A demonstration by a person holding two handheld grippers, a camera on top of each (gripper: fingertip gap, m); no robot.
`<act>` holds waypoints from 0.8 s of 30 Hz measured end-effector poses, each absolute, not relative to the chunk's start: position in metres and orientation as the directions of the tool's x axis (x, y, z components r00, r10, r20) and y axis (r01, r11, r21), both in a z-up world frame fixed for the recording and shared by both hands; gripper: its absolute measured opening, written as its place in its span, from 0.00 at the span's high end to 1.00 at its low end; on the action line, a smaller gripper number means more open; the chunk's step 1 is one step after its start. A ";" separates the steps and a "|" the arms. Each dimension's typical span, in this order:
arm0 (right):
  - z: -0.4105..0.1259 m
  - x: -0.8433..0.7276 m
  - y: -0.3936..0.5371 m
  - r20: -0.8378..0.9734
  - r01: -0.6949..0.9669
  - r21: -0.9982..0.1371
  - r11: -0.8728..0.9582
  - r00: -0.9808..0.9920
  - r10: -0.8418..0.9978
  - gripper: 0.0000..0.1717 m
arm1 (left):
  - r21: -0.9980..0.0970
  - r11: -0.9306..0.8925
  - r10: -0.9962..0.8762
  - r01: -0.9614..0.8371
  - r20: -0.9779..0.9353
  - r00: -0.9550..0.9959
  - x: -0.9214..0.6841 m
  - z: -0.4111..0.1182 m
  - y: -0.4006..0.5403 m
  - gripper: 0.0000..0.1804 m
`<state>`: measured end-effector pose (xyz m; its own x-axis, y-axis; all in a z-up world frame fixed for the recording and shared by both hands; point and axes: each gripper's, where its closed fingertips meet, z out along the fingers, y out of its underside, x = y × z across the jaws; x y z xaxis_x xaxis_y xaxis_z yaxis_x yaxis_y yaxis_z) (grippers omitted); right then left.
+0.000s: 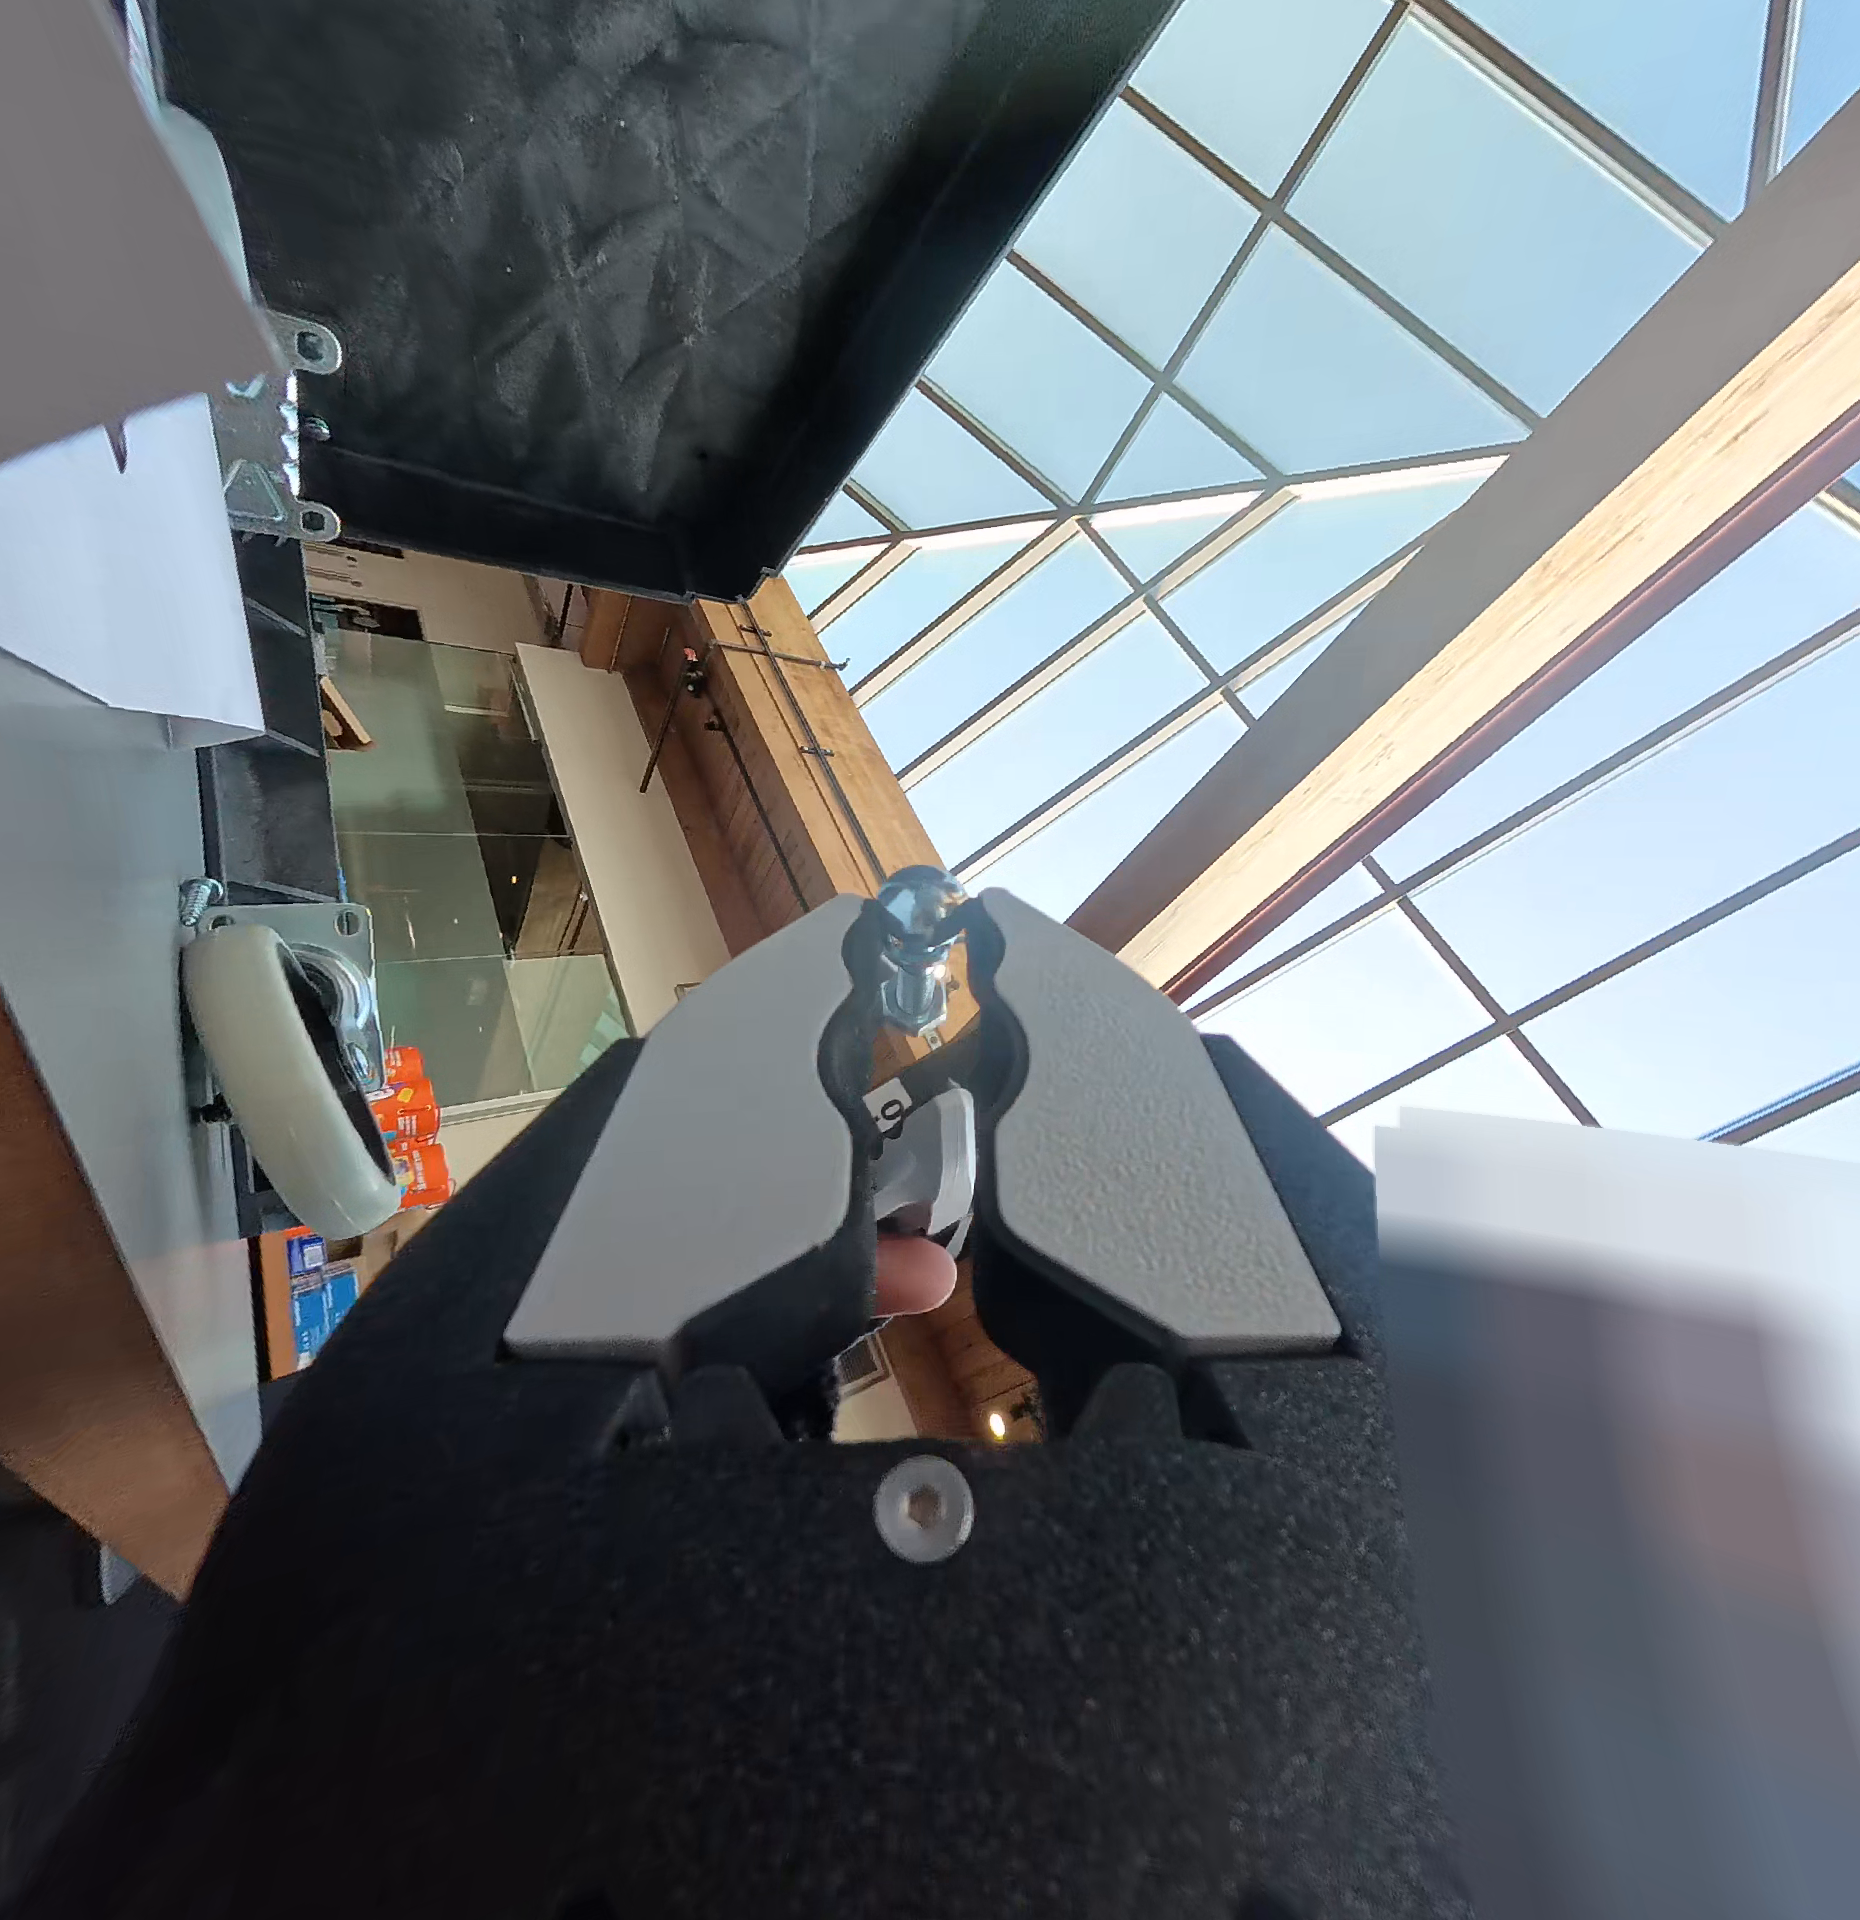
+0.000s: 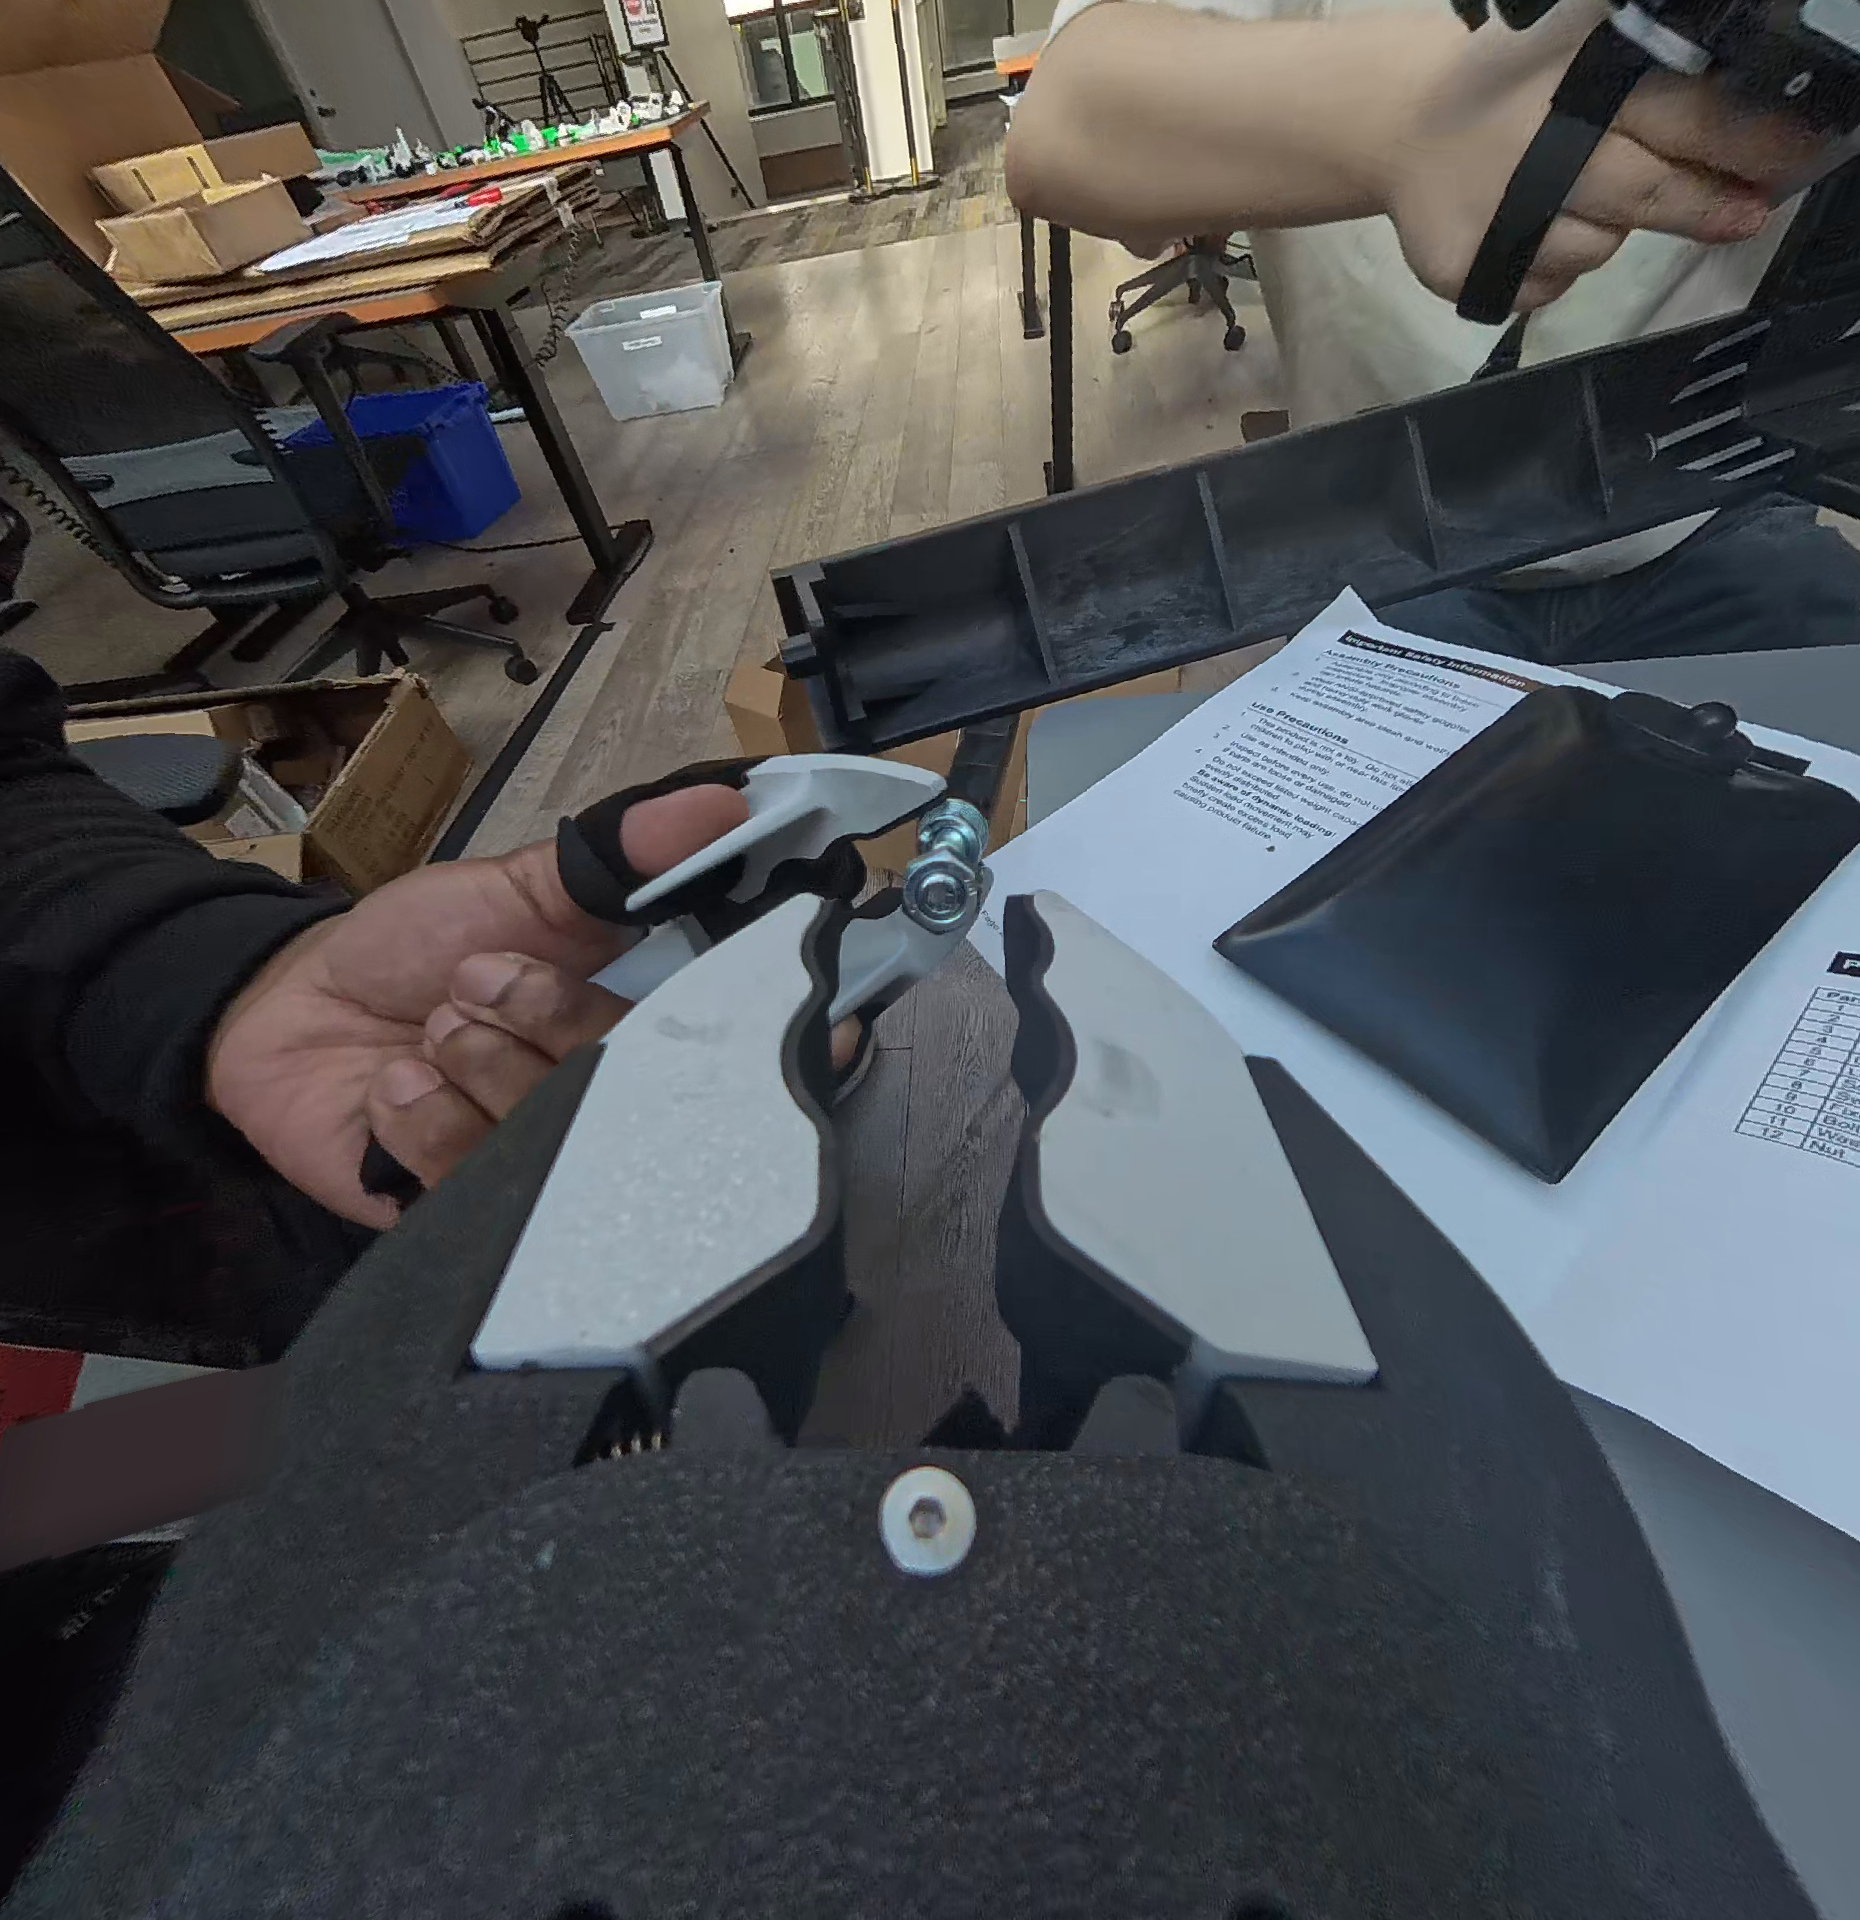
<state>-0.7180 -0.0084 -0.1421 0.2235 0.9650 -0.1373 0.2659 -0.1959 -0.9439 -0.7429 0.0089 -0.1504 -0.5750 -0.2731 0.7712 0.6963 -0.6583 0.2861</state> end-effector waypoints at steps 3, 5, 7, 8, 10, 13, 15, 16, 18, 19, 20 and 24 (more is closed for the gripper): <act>-0.143 -0.717 -0.009 -0.163 0.270 -0.937 -0.223 0.226 0.960 0.84 | 0.251 -0.667 -0.279 0.702 0.789 -0.547 -0.738 -0.152 0.007 0.92; -0.148 -0.717 -0.012 -0.161 0.299 -0.928 -0.221 0.212 0.964 0.91 | 0.244 -0.671 -0.276 0.701 0.795 -0.540 -0.736 -0.154 0.006 0.92; -0.152 -0.716 -0.014 -0.144 0.329 -0.921 -0.209 0.211 0.967 0.91 | 0.243 -0.670 -0.270 0.701 0.800 -0.535 -0.736 -0.156 0.006 0.92; -0.154 -0.716 -0.015 -0.135 0.343 -0.917 -0.203 0.209 0.968 0.91 | 0.237 -0.671 -0.271 0.703 0.804 -0.530 -0.736 -0.157 0.005 0.92; -0.156 -0.714 -0.015 -0.138 0.360 -0.910 -0.205 0.205 0.969 0.91 | 0.200 -0.678 -0.288 0.707 0.813 -0.506 -0.735 -0.157 0.004 0.92; -0.153 -0.710 -0.016 -0.190 0.359 -0.901 -0.245 0.180 0.965 0.92 | 0.085 -0.701 -0.353 0.708 0.821 -0.448 -0.732 -0.156 0.000 0.92; -0.146 -0.708 -0.017 -0.257 0.326 -0.898 -0.295 0.155 0.954 0.92 | -0.018 -0.700 -0.431 0.714 0.808 -0.402 -0.732 -0.153 -0.005 0.90; -0.144 -0.706 -0.016 -0.294 0.315 -0.891 -0.326 0.148 0.944 0.92 | -0.074 -0.688 -0.469 0.722 0.804 -0.365 -0.733 -0.153 -0.006 0.87; -0.145 -0.700 -0.015 -0.374 0.324 -0.856 -0.402 0.148 0.915 0.92 | -0.213 -0.632 -0.566 0.745 0.784 -0.256 -0.738 -0.150 -0.008 0.83; -0.148 -0.696 -0.015 -0.420 0.339 -0.827 -0.448 0.156 0.894 0.92 | -0.308 -0.588 -0.622 0.748 0.763 -0.175 -0.738 -0.149 -0.010 0.81; -0.152 -0.692 -0.015 -0.468 0.357 -0.792 -0.496 0.167 0.868 0.92 | -0.427 -0.534 -0.685 0.730 0.725 -0.076 -0.736 -0.147 -0.013 0.79; -0.165 -0.681 -0.018 -0.569 0.444 -0.667 -0.599 0.216 0.793 0.92 | -0.880 -0.245 -0.861 0.407 0.390 0.326 -0.713 -0.149 -0.024 0.76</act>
